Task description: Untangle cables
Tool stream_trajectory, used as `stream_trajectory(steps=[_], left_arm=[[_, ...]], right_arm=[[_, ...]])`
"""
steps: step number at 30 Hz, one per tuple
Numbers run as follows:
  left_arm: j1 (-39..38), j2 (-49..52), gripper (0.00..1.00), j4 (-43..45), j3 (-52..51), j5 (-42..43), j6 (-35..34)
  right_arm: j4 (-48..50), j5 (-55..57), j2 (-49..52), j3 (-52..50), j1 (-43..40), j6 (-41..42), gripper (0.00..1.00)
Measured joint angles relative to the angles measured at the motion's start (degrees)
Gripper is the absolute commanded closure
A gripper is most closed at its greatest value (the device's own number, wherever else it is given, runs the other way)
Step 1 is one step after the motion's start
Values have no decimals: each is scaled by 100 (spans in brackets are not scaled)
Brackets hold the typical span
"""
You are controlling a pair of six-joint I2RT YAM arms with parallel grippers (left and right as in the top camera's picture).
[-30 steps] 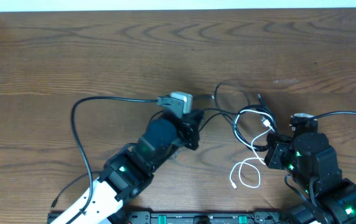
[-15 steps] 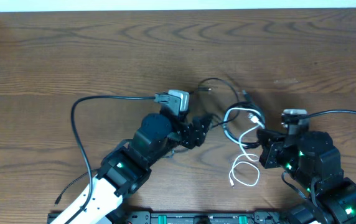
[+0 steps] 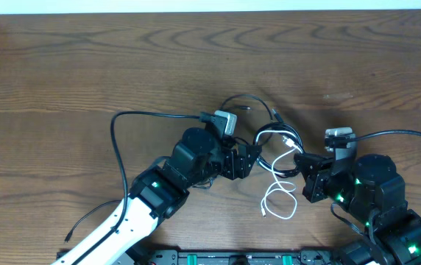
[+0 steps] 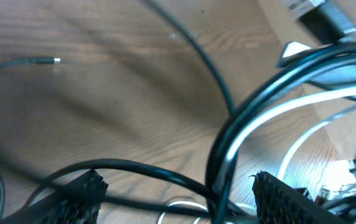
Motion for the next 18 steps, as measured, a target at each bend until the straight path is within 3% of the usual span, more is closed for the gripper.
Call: stream_trajectory(steps=[7, 8, 9, 11, 12, 18], left_arm=[[0, 457, 24, 212, 0, 22, -210], [0, 518, 28, 302, 0, 20, -232], [0, 577, 40, 404, 0, 24, -249], [-2, 662, 81, 542, 0, 11, -247], [-9, 695, 92, 603, 0, -4, -289], [-37, 728, 92, 645, 4, -308, -293]], right_arm=[[15, -271, 0, 0, 0, -26, 99], [17, -317, 0, 0, 0, -33, 99], [17, -374, 0, 0, 0, -37, 99], [17, -498, 0, 0, 0, -37, 99], [17, -557, 0, 0, 0, -37, 99], [11, -726, 15, -33, 2, -39, 99]])
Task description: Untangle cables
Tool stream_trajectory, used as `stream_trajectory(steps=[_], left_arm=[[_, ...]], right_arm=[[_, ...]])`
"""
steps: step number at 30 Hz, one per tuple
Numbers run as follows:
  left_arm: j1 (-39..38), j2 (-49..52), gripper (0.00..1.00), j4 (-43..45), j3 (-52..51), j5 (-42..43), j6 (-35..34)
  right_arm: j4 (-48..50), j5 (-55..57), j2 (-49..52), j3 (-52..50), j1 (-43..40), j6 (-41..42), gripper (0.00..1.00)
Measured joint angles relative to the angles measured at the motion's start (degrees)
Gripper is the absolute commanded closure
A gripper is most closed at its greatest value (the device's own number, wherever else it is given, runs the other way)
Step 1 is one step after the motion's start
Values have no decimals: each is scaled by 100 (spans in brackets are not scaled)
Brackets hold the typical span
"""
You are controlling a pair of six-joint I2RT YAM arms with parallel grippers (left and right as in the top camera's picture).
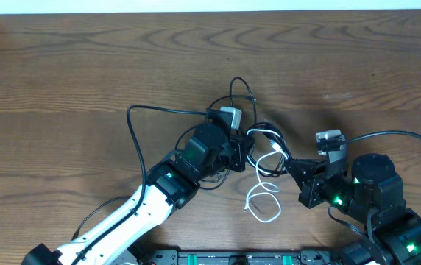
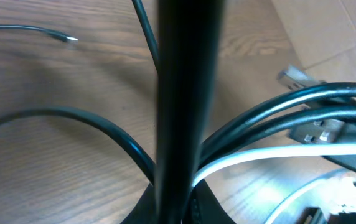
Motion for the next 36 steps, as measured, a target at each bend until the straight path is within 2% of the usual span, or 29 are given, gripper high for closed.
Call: stream_trajectory(steps=[8, 17, 20, 25, 31, 36], left_arm=[[59, -7, 93, -35, -2, -424, 4], [140, -223, 92, -35, -2, -599, -2], [140, -234, 93, -39, -2, -595, -153], [144, -234, 92, 321, -4, -42, -389], [144, -234, 92, 420, -4, 922, -446], [149, -234, 92, 83, -4, 1137, -452]], right_arm=[[-570, 708, -22, 0, -2, 42, 99], [-813, 1464, -46, 0, -2, 531, 99], [-807, 1539, -46, 0, -2, 619, 91], [-789, 1565, 61, 0, -2, 802, 84], [-208, 1370, 531, -2, -2, 1106, 88], [719, 450, 636, -2, -7, 973, 88]])
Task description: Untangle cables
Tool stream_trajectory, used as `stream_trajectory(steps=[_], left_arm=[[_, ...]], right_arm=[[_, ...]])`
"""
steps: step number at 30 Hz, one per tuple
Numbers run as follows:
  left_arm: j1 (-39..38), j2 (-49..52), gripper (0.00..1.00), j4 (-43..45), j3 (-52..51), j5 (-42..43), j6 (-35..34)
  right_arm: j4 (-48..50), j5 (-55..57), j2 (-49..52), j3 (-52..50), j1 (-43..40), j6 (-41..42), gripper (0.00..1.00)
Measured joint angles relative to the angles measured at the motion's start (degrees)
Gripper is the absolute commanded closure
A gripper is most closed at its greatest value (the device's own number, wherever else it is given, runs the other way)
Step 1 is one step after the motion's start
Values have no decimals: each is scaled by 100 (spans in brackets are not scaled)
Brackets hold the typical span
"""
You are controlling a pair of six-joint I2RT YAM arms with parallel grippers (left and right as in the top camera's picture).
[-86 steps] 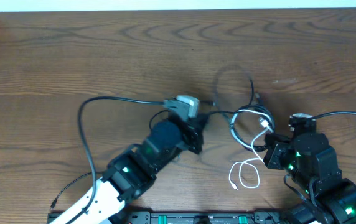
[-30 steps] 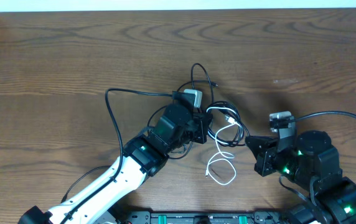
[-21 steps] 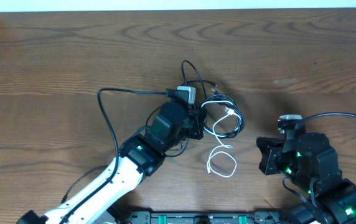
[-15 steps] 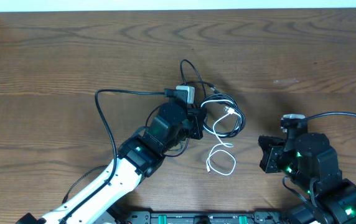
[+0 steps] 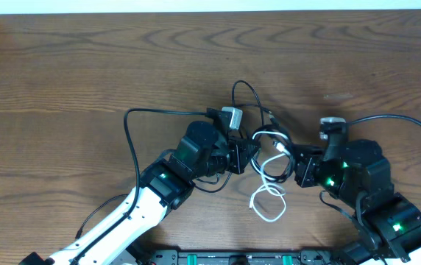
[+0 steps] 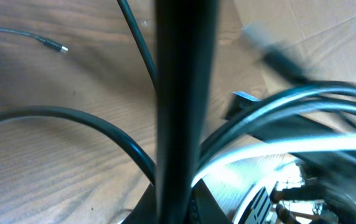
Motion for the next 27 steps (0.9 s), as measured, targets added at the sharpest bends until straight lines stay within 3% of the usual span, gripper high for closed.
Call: stream_trajectory(steps=[16, 22, 27], left_arm=[[0, 0, 93, 2, 0, 4, 2], [20, 2, 93, 210, -2, 76, 4], [505, 2, 92, 485, -2, 802, 28]], right_arm=[[1506, -2656, -83, -2, 0, -179, 82], [595, -2570, -85, -2, 0, -568, 84], [-409, -2070, -94, 90, -63, -1080, 80]])
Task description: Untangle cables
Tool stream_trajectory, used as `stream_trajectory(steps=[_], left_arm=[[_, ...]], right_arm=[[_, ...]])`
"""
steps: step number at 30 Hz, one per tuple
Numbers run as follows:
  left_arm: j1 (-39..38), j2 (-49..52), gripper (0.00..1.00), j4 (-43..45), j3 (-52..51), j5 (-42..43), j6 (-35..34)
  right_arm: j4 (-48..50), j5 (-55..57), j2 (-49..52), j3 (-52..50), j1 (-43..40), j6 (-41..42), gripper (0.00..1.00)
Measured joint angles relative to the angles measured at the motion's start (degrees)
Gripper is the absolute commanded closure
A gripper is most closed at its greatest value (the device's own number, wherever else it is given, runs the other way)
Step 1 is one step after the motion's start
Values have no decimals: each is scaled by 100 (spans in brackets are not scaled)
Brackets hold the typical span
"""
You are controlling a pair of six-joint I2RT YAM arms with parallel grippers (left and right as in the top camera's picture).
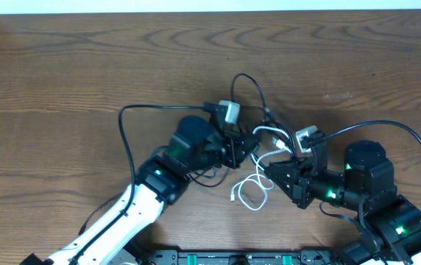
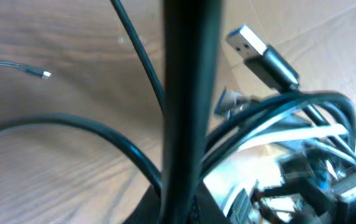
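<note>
A knot of black and white cables (image 1: pixel 268 141) lies mid-table between my two arms. My left gripper (image 1: pixel 246 150) is shut on a thick black cable (image 2: pixel 187 93), which runs straight up the left wrist view from the gripper (image 2: pixel 179 208). My right gripper (image 1: pixel 272 171) sits just right of it, low against the knot. It appears shut on the bundle's white and black strands. A USB plug (image 2: pixel 252 46) sticks out above the bundle. The white cable's loose loop (image 1: pixel 246 196) trails on the table. A thin plug end (image 2: pixel 41 74) lies apart.
A black cable loop (image 1: pixel 249 87) arches behind the knot. Another black cable (image 1: pixel 124 125) curves out left of my left wrist. A black lead (image 1: pixel 409 140) arcs over my right arm. The table's far edge (image 1: pixel 210 11) runs along the top.
My right gripper has moved left and lower, closer to my left gripper. The knot and the white loop have shifted left with it. The USB plug now shows sharply in the left wrist view.
At first my left gripper stood open round the bundle, with my right gripper at the knot's right side. Then the left was shut on the thick black cable and has stayed so. The knot shifted left, back right, and now left again with my right gripper.
</note>
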Motion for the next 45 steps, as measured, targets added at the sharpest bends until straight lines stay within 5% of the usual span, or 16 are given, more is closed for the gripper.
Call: stream_trajectory(steps=[9, 17, 34, 45], left_arm=[[1196, 181, 92, 730, -7, 2341, 177], [1099, 352, 92, 1698, -11, 4039, -125], [1091, 354, 92, 1926, -11, 4138, -518], [1091, 354, 93, 1926, -11, 3917, -1001]], right_arm=[[-1263, 1309, -319, 1611, -273, -496, 78], [-1534, 1613, -251, 1436, -291, -219, 76], [-2334, -643, -243, 1357, -291, -1062, 84], [-1679, -944, -243, 1316, -291, -1335, 84]])
